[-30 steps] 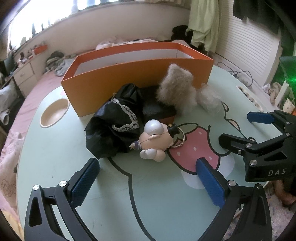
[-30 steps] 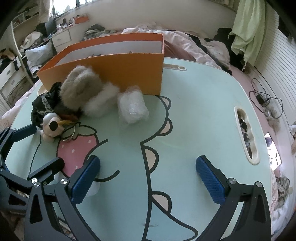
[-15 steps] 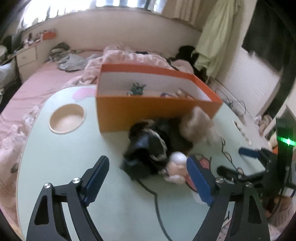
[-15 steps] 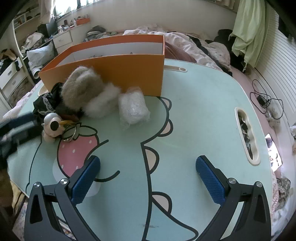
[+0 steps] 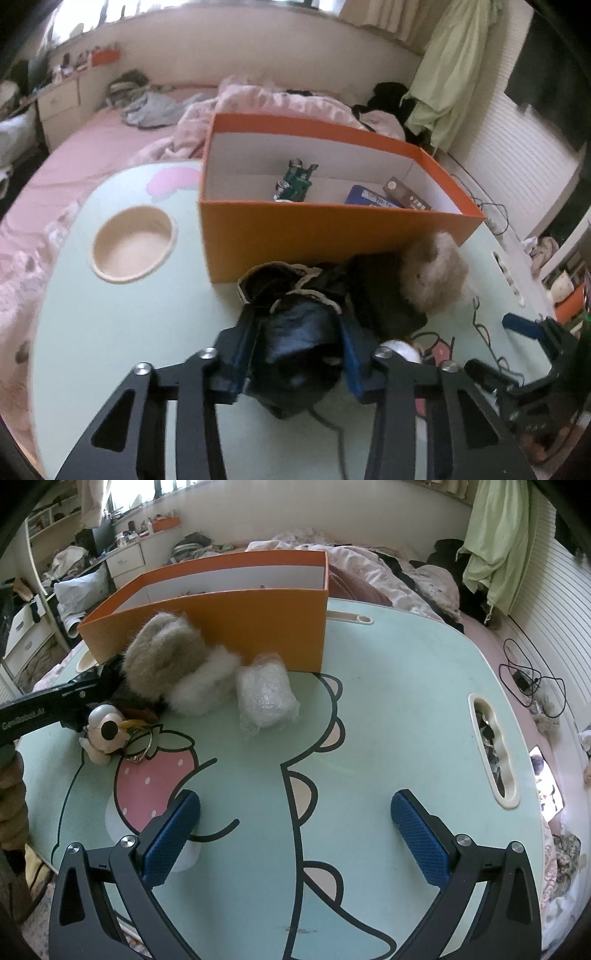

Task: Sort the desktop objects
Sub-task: 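Grasp the black cloth bag with the left gripper, then lower the black bag into the orange box and open the left gripper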

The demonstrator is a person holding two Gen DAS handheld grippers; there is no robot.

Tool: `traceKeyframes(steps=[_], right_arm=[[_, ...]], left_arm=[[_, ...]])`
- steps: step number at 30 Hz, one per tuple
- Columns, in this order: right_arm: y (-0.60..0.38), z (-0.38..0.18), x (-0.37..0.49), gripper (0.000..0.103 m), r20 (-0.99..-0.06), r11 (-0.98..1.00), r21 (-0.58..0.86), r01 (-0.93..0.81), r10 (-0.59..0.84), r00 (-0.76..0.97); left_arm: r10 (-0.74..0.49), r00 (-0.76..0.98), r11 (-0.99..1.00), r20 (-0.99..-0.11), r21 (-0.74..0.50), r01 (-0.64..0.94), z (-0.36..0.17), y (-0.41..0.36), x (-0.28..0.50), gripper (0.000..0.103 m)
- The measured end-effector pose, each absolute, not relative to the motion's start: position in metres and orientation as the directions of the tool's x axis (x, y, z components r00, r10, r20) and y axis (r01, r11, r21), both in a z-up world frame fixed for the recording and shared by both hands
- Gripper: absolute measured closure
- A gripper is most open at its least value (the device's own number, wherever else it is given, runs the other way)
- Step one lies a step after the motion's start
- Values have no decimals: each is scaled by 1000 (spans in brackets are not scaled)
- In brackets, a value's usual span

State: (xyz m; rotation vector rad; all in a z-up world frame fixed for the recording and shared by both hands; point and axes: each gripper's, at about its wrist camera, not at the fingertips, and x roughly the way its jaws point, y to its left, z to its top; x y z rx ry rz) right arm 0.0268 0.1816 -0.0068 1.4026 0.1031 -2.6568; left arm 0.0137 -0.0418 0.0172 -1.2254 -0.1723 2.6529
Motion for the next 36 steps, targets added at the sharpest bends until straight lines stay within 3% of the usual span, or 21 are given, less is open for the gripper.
traceKeyframes(steps=[6,9,17,19,20,21,22,36], right_arm=[[197,0,28,1,-796,-983,120,139,-179,-579],[205,3,23,13,-785,-980,164,115,-200,-586],[177,18,-10,26,-770,-987,23,157,-118,-627],[169,16,-21,32,-782,-985,-2,171,-105,-615],[165,14,-28,42,-791,-982,1,189,-116,-601],[164,11,-30,63,-795,-979,13,204,-134,-591],[163,8,-31,70,-799,-977,27,213,-149,-582],[181,56,-19,70,-695,-968,153,199,-248,-674]], left_arm=[[243,-701,-970,-670,-182,-161,43,-72,37,69],[222,-741,-975,-634,-169,-148,60,-83,46,69],[237,-777,-970,-583,-187,-155,81,-90,54,69],[243,-774,-969,-584,-187,-163,80,-86,53,69],[246,-772,-968,-586,-185,-168,79,-84,53,69],[247,-770,-968,-588,-182,-172,78,-83,53,69],[248,-768,-968,-591,-179,-174,77,-81,53,69],[296,-750,-955,-592,-153,-255,96,-31,12,69]])
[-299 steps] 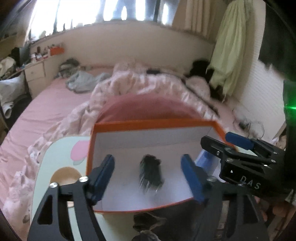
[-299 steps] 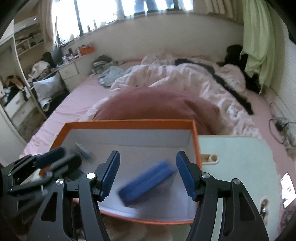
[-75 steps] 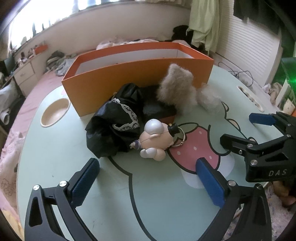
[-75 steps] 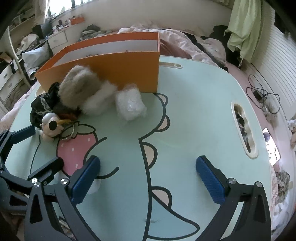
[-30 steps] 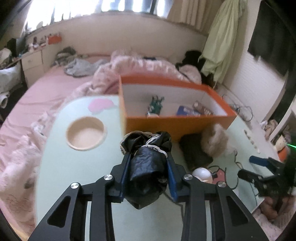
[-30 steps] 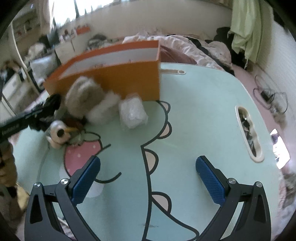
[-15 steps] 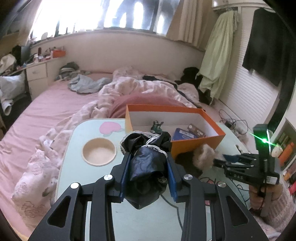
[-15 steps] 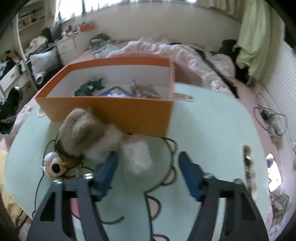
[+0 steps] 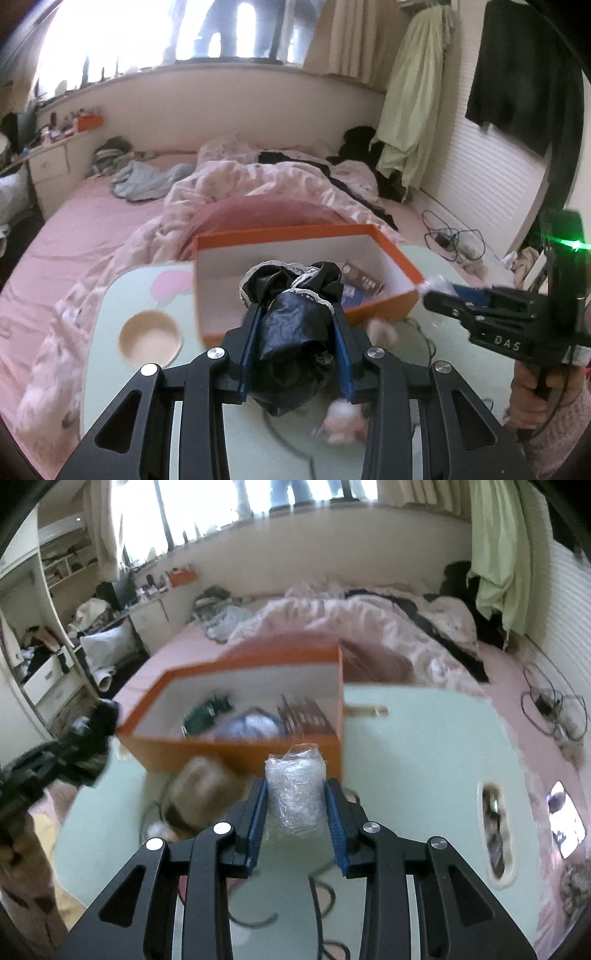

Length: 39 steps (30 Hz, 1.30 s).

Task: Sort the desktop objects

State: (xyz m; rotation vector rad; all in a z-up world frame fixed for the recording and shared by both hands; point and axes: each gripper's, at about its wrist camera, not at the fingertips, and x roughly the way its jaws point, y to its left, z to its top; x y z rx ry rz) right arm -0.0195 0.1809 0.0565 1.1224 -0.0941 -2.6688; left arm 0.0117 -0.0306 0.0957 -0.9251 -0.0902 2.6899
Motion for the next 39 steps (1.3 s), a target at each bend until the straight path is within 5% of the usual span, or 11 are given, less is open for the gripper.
traceKeyframes(steps=[8,12,15,17,24,39], right_arm=[[155,78,-79,70,-647,-970,122,208,-237,-725],[156,65,-108,64,-674,-967,172,189,-256,-693],[166,58,-117,38,-697,-966,229,120,-249,-673],[174,59,-111,34,-668,-953,281,112,-278,-690],[177,68,-71,32,-649,-967,219,132,-245,-721],[170,9,18,32,-796,-983,22,183,-128,-592]], left_arm=[[205,-738,-979,-643,-134,-156,84,-21,-62,68],[194,-736,-980,-649,-157,-120,76,-28,-75,31],[229,-740,-971,-633,-202,-129,77,-34,-64,19],[210,-760,-976,-615,-182,-122,81,-35,-55,9],[204,-753,-979,-626,-137,-151,82,-38,-13,7],[236,-661,-965,-712,-93,-245,16,-10,76,6]])
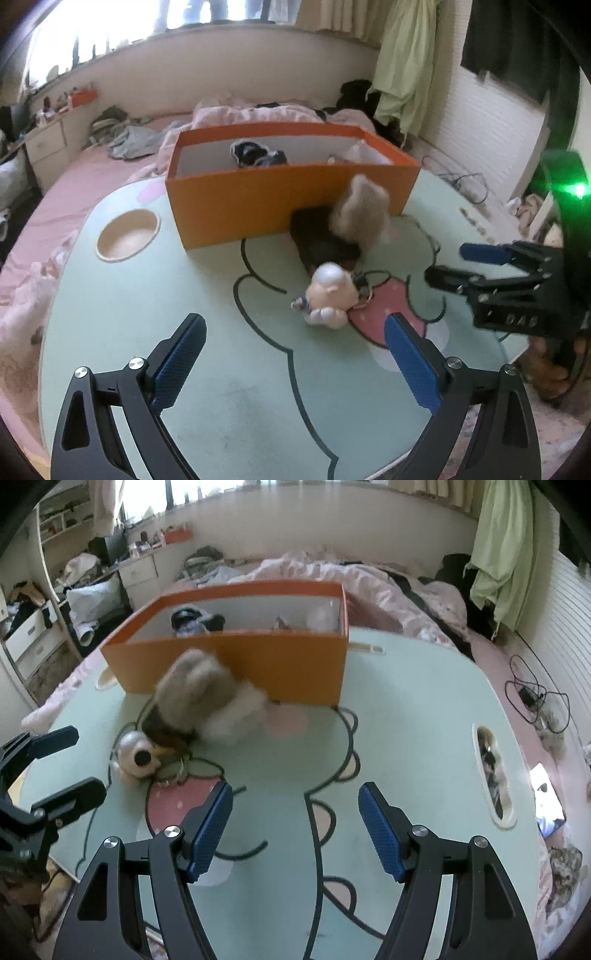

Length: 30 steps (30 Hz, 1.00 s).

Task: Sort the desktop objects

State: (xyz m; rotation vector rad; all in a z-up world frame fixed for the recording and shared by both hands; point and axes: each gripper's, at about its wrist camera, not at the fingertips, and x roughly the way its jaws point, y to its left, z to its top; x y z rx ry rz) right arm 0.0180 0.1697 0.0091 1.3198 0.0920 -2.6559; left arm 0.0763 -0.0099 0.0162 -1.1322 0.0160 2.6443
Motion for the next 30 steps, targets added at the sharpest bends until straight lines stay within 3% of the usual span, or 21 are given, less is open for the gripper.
traceKeyframes(steps=[4,6,10,11,30], right_arm=[[175,2,17,32,-814,-987,16,159,-106,-571],[176,-3,21,21,-816,-989,-12,149,-76,-573],[181,-5,23,9,-820,-992,-5,128,-70,-568],[182,-7,22,0,-826,-992,-3,124,-68,-560],[182,-8,19,0,-823,-990,-4,142,-77,-562]], left_arm=[[220,-641,-968,-736,-82,-238,3,-4,76,3],[174,-639,-973,-749,-30,-229,1,2,77,1],[157,-640,-972,-752,-3,-235,-1,8,75,0],[158,-640,-972,-752,-4,-236,0,8,75,0],[160,-644,-972,-748,-5,-236,0,8,74,0]])
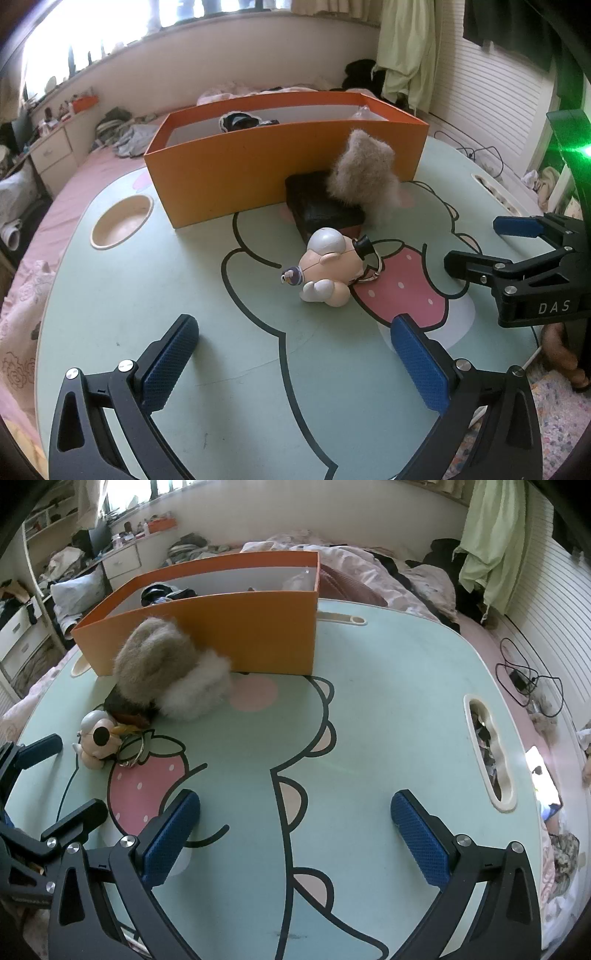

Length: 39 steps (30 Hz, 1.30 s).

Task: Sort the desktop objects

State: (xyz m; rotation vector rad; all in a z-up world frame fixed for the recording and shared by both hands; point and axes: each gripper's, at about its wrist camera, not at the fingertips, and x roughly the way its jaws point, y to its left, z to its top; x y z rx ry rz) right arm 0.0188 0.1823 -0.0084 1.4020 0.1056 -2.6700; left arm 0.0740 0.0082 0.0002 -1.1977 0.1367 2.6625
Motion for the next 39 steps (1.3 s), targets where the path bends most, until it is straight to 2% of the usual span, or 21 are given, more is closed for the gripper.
traceKeyframes(steps=[17,21,28,29,33,37,39], right_arm=[[182,-9,21,0,-816,-989,-1,147,-84,-571],[182,-9,21,0,-815,-989,1,147,-86,-573],[183,-9,21,0,-814,-989,1,147,-86,-574],[183,-9,21,0,-814,-989,0,146,-85,-574],[183,-9,21,0,-814,-989,0,147,-85,-574],[183,-9,21,0,-813,-990,1,144,-85,-575],[185,-8,21,0,-813,-990,0,139,-81,-577]], left_arm=[[195,-649,-966,-735,-29,-257,2,9,77,1],[241,-657,-962,-714,-87,-258,7,2,76,16],[274,-693,-955,-667,-105,-277,21,5,72,25],[274,-694,-954,-666,-99,-282,22,8,71,28],[274,-673,-951,-687,-89,-296,19,18,58,48],[286,-629,-946,-723,-108,-306,11,20,47,62],[301,-625,-941,-720,-117,-319,10,20,50,62]])
